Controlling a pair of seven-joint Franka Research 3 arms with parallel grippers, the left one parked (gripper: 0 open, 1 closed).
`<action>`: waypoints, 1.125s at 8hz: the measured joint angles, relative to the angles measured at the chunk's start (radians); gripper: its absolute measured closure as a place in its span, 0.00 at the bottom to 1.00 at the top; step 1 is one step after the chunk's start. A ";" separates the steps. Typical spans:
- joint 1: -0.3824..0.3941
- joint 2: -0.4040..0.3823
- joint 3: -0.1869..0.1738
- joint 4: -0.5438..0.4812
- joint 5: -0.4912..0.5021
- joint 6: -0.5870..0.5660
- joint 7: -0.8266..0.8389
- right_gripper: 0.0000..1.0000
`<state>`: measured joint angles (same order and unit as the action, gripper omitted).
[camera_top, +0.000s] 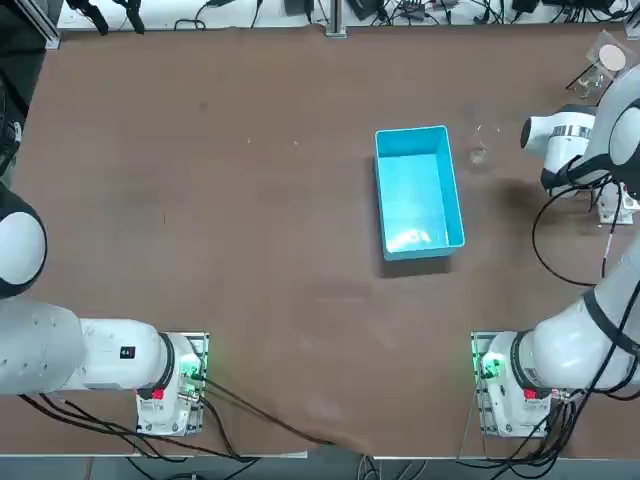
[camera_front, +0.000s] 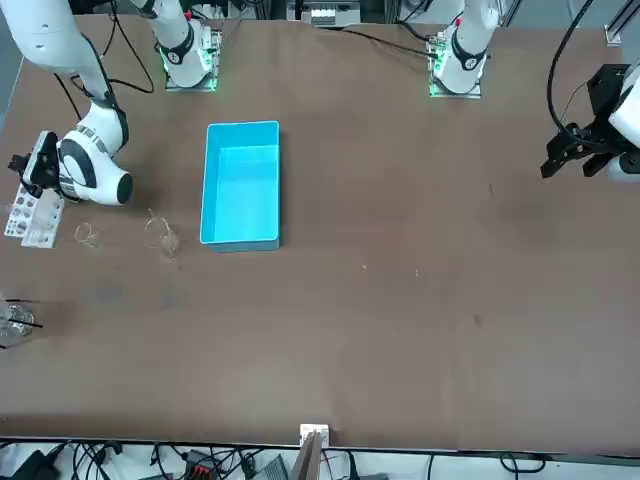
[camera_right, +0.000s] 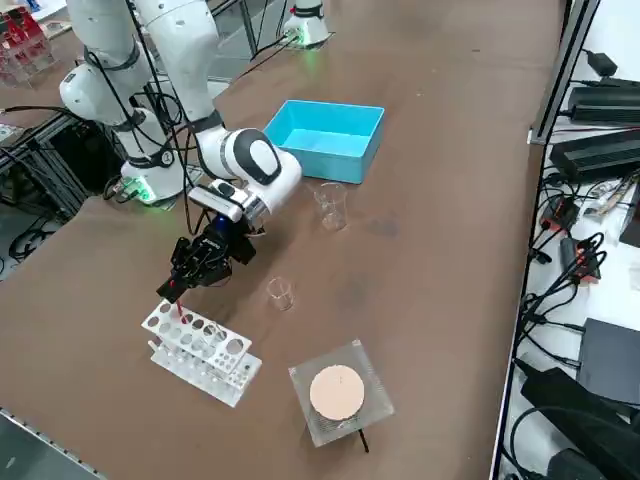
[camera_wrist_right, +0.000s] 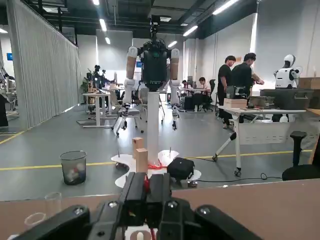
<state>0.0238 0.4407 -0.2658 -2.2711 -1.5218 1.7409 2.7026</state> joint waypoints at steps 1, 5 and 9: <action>0.001 -0.006 0.000 -0.003 0.003 0.000 -0.004 0.97; 0.003 -0.040 0.001 -0.017 0.010 -0.015 -0.038 0.97; 0.005 -0.087 0.003 -0.021 0.034 -0.034 -0.093 0.97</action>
<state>0.0284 0.3534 -0.2627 -2.2921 -1.4874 1.7068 2.6093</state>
